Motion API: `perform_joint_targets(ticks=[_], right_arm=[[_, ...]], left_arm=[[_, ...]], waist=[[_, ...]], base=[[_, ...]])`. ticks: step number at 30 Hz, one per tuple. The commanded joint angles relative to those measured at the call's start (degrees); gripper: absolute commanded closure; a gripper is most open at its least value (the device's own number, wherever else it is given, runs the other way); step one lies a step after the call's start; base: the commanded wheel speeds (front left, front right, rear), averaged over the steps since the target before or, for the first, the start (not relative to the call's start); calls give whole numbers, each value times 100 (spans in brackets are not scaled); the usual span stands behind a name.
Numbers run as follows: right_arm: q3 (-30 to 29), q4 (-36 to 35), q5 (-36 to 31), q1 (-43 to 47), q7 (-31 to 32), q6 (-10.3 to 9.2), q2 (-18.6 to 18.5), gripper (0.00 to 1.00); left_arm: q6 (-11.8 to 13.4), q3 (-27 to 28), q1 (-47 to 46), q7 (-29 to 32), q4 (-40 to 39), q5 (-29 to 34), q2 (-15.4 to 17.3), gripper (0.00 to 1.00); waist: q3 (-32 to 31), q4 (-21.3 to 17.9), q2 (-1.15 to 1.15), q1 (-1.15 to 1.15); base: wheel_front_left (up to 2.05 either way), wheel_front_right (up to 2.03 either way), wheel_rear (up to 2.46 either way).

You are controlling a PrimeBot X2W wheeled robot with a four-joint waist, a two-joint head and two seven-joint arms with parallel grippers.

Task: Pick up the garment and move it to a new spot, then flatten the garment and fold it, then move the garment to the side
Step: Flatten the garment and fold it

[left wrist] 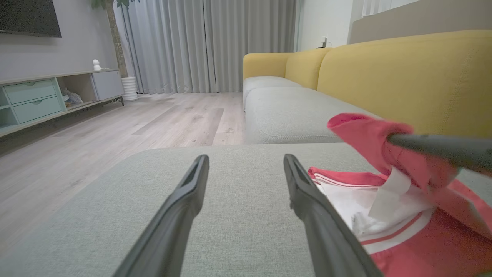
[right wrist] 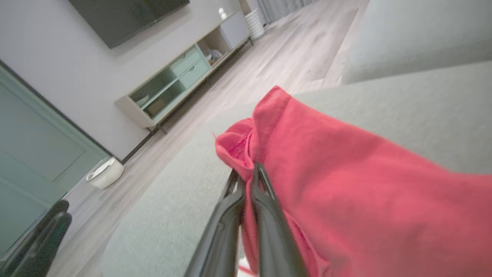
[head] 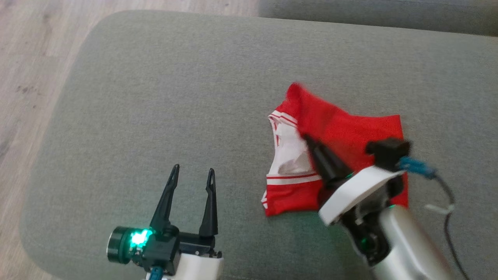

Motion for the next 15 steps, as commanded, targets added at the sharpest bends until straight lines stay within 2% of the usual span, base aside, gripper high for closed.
perform_joint_targets(ticks=[1,2,6,8,11,15], right_arm=[[191,-108,40,-281,-91,-4,84,81],[322,70,128,-317,-206,-4,85,0],[929,409,836,-452,-790,-4,86,0],[1018,433,989,-548,-1074,-4,86,0],[669,459,739,-622,-1572,-4,84,0],[66,431,80,-360,-2107,-4,-221,0]], left_arm=[[-1,166,-173,-29,-148,57,-63,0],[7,165,-177,-29,-149,53,-66,0],[23,157,-189,-29,-113,44,-75,0],[47,192,-169,-29,-100,30,-77,0],[75,251,-109,-29,-103,25,-80,0],[77,327,6,-29,-113,25,-81,0]], waist=[[28,67,0,0],[40,87,0,0],[21,157,0,0],[-46,125,0,0],[-195,13,0,0],[-467,-196,0,0]], base=[[0,0,0],[0,0,0],[0,0,0],[0,0,0],[0,0,0],[0,0,0]])
